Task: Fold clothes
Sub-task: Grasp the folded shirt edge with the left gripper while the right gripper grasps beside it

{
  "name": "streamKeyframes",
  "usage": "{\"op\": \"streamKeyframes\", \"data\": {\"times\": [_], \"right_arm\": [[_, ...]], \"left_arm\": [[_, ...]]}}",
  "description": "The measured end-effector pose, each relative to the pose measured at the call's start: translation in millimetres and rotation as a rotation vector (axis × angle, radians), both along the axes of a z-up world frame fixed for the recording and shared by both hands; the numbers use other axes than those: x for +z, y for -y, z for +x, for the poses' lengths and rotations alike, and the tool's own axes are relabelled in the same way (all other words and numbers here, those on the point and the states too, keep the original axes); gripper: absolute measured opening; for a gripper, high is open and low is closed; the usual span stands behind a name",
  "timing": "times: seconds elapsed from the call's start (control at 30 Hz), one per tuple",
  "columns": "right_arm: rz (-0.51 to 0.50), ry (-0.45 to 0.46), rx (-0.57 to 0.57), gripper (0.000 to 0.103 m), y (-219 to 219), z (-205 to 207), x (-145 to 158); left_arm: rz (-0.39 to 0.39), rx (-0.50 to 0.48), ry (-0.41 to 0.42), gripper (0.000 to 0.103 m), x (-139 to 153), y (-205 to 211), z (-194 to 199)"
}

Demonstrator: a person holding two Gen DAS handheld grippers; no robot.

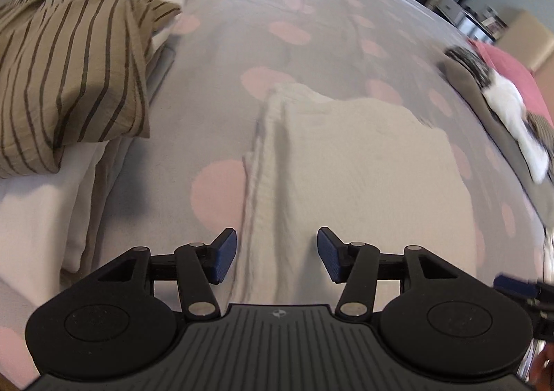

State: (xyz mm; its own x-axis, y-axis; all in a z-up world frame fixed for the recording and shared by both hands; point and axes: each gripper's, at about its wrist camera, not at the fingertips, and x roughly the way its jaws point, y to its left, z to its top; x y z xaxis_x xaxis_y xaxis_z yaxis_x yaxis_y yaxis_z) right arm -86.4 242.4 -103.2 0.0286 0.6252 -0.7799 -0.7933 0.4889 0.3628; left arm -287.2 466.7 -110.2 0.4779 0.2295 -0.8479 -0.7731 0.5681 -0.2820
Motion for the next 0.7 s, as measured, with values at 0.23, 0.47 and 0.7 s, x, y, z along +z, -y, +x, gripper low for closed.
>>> {"op": "streamKeyframes", "data": {"times": [0.23,0.47,0.7], "right_arm": [[-0.011,-0.157,-0.074,0.069,-33,33,-21],[-0.026,-0.244,-0.098,0.073,-58,43,-43],[-0.037,-0.236,-0.081,0.072,-79,42,-47]], "left_arm": [[-0.019,0.005,-0.023,0.051,-23,-19,23],[0.035,-0.023,-0.022,0.059,-28,-20,35],[0.039,-0.035,-0.027,0.057,-27,-21,55]]}}
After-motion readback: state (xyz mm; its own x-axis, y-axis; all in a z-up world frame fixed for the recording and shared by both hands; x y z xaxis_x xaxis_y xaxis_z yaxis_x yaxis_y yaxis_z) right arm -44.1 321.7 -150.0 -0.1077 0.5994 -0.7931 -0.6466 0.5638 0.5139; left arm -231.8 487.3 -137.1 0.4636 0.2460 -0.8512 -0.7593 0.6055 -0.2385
